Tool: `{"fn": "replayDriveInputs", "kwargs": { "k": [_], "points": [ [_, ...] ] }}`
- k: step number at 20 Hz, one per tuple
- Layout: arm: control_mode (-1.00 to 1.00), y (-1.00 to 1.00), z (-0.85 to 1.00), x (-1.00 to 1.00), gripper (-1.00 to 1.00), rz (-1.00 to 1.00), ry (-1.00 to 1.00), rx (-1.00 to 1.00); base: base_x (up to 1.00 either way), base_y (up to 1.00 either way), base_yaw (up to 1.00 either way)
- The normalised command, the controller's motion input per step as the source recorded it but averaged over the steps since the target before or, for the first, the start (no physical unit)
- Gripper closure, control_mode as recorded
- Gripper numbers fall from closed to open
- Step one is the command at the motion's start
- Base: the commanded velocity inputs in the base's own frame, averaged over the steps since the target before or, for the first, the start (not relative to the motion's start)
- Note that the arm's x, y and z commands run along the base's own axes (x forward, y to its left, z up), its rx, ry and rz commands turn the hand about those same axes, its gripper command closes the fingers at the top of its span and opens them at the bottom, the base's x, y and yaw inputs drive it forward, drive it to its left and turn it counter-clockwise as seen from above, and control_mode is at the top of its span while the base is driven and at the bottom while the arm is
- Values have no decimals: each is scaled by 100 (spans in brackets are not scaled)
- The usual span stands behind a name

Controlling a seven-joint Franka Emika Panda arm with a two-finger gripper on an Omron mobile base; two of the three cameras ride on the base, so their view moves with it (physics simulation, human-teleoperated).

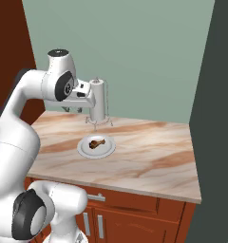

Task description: Place the chicken drumstick on the counter behind the older chicken drumstick on the same shelf of the fridge to maintain FIFO order. Close the fridge door when finished.

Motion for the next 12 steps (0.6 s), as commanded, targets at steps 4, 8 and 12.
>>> {"fn": "replayDriveInputs", "kwargs": {
  "k": [4, 8, 12],
  "points": [
    [-100, 0, -2, -5, -100, 0, 0, 0, 0, 0, 0],
    [-100, 0, -51, 0, -100, 0, 8, 1, 0, 0, 0],
    [-100, 0, -83, -3, -100, -20, 10, 5, 0, 0, 0]
  ]
}}
